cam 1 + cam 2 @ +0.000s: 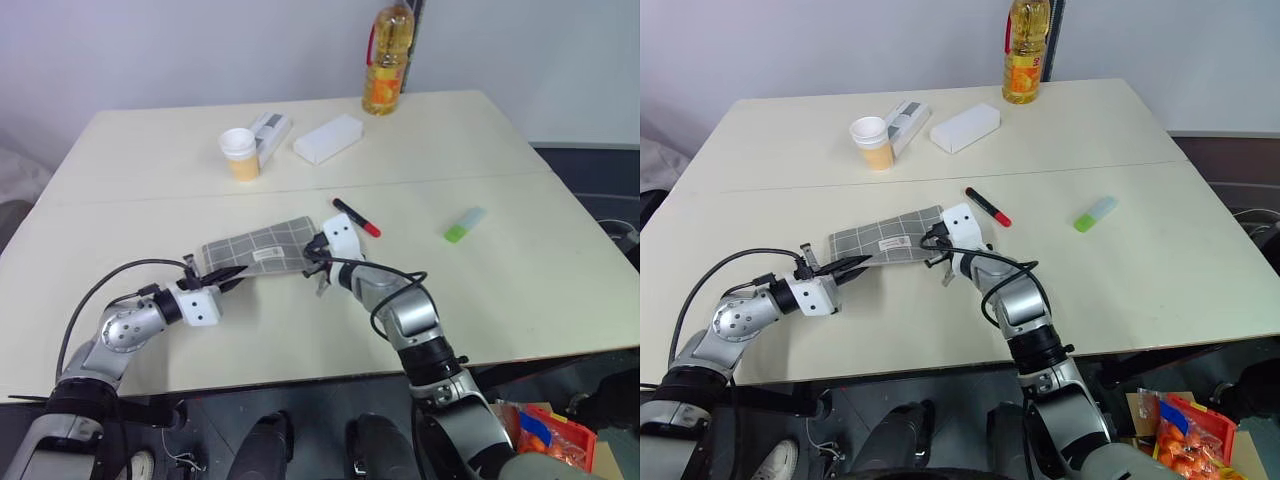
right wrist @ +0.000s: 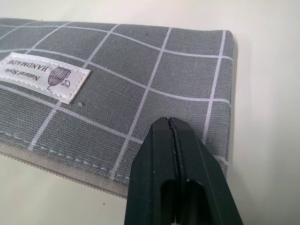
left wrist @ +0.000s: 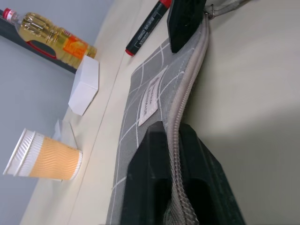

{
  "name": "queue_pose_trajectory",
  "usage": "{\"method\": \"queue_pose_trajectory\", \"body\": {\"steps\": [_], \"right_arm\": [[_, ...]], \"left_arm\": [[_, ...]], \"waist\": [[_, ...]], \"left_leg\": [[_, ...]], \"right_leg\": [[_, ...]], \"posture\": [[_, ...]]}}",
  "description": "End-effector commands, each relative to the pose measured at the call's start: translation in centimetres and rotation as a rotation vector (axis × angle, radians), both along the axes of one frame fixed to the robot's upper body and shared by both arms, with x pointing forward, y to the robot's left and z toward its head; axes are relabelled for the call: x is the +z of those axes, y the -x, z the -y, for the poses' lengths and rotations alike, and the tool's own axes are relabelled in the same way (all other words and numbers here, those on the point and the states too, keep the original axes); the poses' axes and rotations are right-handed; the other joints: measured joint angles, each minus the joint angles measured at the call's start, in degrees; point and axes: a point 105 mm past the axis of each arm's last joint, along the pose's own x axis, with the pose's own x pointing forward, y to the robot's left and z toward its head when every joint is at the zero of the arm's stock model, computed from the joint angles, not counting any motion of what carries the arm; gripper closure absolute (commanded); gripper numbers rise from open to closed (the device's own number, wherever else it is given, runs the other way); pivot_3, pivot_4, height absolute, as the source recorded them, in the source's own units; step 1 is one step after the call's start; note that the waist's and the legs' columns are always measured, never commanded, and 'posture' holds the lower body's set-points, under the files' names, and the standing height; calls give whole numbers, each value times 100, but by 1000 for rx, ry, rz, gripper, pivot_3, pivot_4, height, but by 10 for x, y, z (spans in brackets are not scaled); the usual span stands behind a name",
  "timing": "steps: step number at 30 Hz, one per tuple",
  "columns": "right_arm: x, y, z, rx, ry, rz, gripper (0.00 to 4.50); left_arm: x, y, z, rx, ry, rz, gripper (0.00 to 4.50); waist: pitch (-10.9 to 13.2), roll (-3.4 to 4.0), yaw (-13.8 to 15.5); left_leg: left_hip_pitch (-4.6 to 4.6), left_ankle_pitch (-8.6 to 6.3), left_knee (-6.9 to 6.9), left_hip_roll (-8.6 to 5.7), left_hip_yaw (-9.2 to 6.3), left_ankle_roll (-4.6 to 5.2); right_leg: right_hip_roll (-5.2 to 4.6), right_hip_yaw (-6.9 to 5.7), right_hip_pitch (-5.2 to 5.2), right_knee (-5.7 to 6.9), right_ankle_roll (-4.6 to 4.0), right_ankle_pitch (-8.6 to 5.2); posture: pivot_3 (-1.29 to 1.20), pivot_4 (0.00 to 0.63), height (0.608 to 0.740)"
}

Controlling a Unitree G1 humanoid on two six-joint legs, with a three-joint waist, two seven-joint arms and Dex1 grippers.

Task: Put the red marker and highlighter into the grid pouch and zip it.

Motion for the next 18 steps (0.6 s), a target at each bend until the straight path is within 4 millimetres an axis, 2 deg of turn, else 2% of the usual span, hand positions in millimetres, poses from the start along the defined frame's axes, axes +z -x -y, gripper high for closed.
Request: {"method": "queue_pose_trajectory", "body": {"steps": [1, 6, 7, 9, 12, 13, 16, 18], "right_arm": [[9, -1, -1, -5, -20, 39, 4500], [42, -5, 8, 44, -29, 195, 4500], [48, -4, 11, 57, -48, 218, 4246], [62, -4, 22, 64, -80, 246, 3612], [74, 0, 33, 97, -104, 258, 2116], [75, 1, 35, 107, -110, 257, 1498], [74, 3, 36, 109, -133, 225, 39], [70, 5, 33, 123, -121, 209, 39]], "left_arm": [[13, -2, -4, 36, 99, 4, 4473], [17, 1, -12, 163, 288, -77, 4473], [17, 3, -14, 191, 309, -89, 4493], [17, 7, -20, 266, 366, -106, 4500], [14, 12, -26, 365, 450, -119, 4500], [13, 13, -26, 387, 476, -118, 4500], [11, 14, -23, 420, 515, -115, 4500], [8, 15, -18, 415, 523, -119, 4500]], "waist": [[0, 0, -3], [1, 1, -38], [1, 1, -56], [1, 2, -93], [2, 2, -115], [1, 2, -118], [1, 2, -122], [1, 2, -119]], "left_leg": [[0, 0, 0, 0, 0, 0], [-1, 0, 1, 0, -1, 0], [-2, 0, 1, 0, -1, 0], [-2, 0, 1, 0, -4, 0], [-2, 0, 1, 0, -5, 0], [0, 0, 2, 0, -5, 0], [1, 0, 1, 1, -5, 0], [1, 0, 1, 1, -5, 0]], "right_leg": [[0, 0, 0, 1, 0, 0], [-2, 2, 0, 1, 0, 0], [-2, 2, -1, 1, 0, 0], [-1, 1, 0, 1, 0, 0], [-1, 1, 1, 1, 0, 0], [-1, 1, 3, 1, 0, -1], [0, 1, 3, 1, 0, -1], [2, 1, 3, 2, 0, 0]], "posture": [[0, 150, 740], [0, 150, 740], [0, 150, 740], [0, 150, 740], [0, 150, 740], [0, 150, 740], [0, 150, 740], [0, 150, 740]]}}
